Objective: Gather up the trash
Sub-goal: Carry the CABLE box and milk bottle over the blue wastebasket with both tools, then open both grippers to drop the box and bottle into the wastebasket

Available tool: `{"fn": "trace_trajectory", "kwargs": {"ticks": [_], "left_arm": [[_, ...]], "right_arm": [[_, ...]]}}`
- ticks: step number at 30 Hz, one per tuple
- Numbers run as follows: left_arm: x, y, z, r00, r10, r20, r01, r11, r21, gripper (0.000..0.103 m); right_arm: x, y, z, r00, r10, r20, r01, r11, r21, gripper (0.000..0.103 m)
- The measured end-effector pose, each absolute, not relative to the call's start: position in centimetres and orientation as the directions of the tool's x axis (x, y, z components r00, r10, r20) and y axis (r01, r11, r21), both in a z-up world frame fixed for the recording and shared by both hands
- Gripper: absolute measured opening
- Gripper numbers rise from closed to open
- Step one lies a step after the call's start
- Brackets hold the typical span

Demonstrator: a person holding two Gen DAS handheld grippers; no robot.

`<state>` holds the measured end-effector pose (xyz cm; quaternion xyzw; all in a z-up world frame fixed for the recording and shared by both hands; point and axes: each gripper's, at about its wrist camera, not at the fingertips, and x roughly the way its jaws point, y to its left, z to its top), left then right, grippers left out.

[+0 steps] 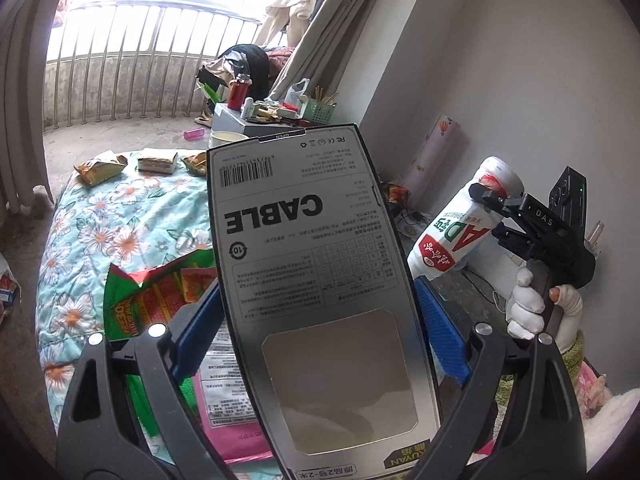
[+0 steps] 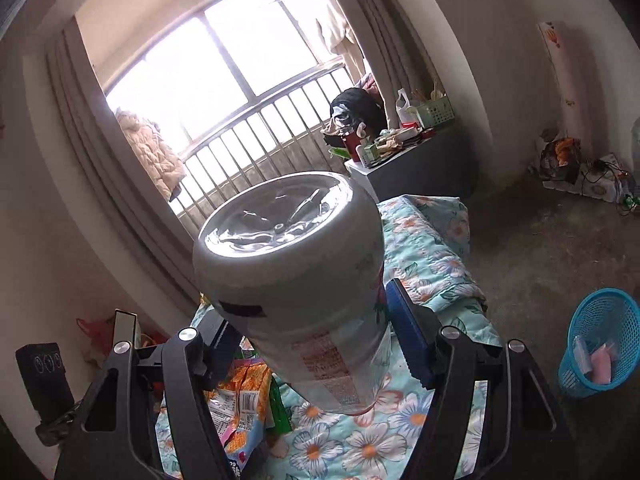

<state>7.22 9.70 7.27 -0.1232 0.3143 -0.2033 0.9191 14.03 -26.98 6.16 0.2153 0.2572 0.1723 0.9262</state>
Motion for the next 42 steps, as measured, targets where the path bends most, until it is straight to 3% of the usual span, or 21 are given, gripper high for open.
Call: {"fn": "trace_trajectory", "kwargs": {"ticks": [7,16,27,35,37,39,42], "left_arm": [[10.2,1.9,9.1,0.656,-0.556,-0.511,0.432,0.831,-0.35,0.087],[15.8,-13.5,9.6,0.493,-0.681,-0.541,0.639,0.705,-0.306,0.087],[22.7,-34.9,3.2,0.274,-0.714,-0.644,0.765,0.567,-0.304,0.087],[28.9,-45.7,-1.7,0.38,-0.66,-0.648,0.748,0.632,-0.204,0.089],[30.8,-48.4,-3.6,0.393,-0.637,-0.663,0.719,0.663,-0.211,0.092],[32.6,-50.6,-6.7,0.378,-0.587,-0.716,0.687,0.697,-0.208,0.092],[34.4,-52.5,-11.6,0.329,-0.509,-0.795,0.654,0.731,-0.197,0.092]], "right_arm": [[9.9,-34.6,6.2,0.867,0.367,-0.337,-0.134,0.823,0.553,0.067],[3.8,-46.0,4.7,0.943,0.131,-0.307,0.071,0.821,0.567,0.067],[4.3,-56.6,-3.5,0.902,-0.041,-0.43,0.333,0.701,0.63,0.067],[10.5,-63.4,-9.6,0.871,-0.137,-0.472,0.453,0.594,0.664,0.068],[12.2,-65.2,-12.5,0.864,-0.158,-0.478,0.48,0.541,0.69,0.069],[14.3,-67.0,-17.2,0.861,-0.094,-0.499,0.483,0.454,0.748,0.081],[17.1,-68.4,-25.7,0.756,-0.028,-0.654,0.62,0.352,0.701,0.082]]}}
